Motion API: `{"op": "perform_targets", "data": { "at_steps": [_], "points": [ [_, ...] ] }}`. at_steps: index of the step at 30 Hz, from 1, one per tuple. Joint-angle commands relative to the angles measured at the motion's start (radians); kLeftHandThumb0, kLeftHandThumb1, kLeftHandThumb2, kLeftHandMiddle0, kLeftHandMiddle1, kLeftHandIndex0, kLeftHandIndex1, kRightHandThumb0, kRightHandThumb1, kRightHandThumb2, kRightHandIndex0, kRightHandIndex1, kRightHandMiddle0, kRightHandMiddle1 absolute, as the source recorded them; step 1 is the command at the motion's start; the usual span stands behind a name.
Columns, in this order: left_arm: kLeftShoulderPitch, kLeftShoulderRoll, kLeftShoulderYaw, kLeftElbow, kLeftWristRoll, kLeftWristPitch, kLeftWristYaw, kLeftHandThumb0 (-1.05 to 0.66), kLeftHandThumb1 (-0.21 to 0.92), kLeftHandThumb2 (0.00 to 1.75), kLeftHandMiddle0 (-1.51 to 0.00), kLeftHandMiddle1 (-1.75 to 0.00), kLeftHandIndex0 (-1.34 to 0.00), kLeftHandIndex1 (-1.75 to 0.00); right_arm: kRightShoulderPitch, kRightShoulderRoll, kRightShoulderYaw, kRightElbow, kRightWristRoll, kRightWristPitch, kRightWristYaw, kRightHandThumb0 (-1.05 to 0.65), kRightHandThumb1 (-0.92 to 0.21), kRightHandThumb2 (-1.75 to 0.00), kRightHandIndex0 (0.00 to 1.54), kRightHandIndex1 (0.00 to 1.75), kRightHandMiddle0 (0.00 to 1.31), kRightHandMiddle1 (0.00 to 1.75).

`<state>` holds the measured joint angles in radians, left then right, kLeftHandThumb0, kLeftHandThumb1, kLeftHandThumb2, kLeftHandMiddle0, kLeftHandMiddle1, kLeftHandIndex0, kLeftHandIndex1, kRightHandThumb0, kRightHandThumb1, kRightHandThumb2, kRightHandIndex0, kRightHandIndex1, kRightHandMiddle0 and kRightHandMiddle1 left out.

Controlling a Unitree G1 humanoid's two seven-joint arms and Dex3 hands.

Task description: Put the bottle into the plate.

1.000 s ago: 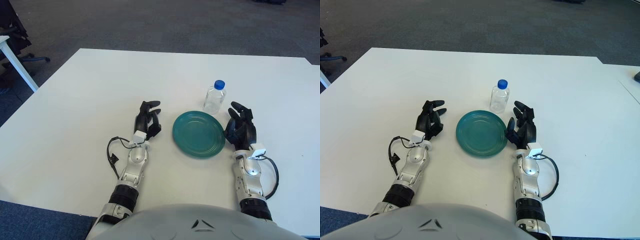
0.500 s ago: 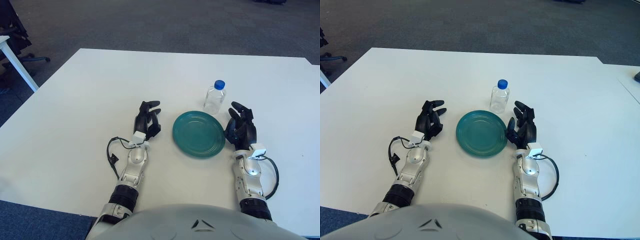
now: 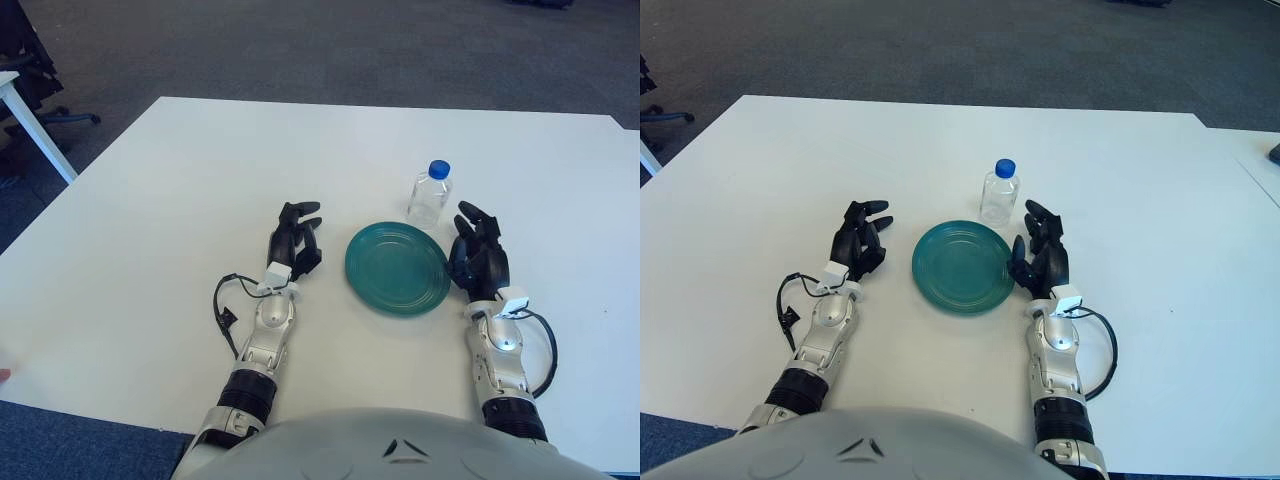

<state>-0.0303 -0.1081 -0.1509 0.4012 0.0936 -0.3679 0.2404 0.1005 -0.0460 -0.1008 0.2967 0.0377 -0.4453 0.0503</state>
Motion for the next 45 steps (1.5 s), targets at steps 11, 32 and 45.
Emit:
{"op": "perform_targets", "data": {
  "at_steps": [11,32,45],
  "points": [
    [0.044,-0.027,0.004,0.024,0.034,0.066,0.031,-0.61,0.92,0.96,-0.54,-0.7,-0.28,-1.07,-0.052,-0.156,0.014,0.235,-0.09,-0.021,0.055,-1.03,-0.92,-0.77,0.0,0.0,0.0,0.0],
    [0.047,-0.034,-0.006,0.046,0.039,0.019,0.016,-0.6,0.92,0.96,-0.55,-0.71,-0.29,-1.08,-0.108,-0.237,0.104,0.364,-0.217,-0.159,-0.006,-1.05,-0.92,-0.89,0.0,0.0,0.0,0.0],
    [0.045,-0.027,-0.013,0.047,0.038,0.02,0.006,-0.61,0.92,0.94,-0.56,-0.7,-0.29,-1.08,-0.134,-0.265,0.119,0.401,-0.222,-0.19,-0.022,-1.05,-0.92,-0.91,0.0,0.0,0.0,0.0]
  ]
}}
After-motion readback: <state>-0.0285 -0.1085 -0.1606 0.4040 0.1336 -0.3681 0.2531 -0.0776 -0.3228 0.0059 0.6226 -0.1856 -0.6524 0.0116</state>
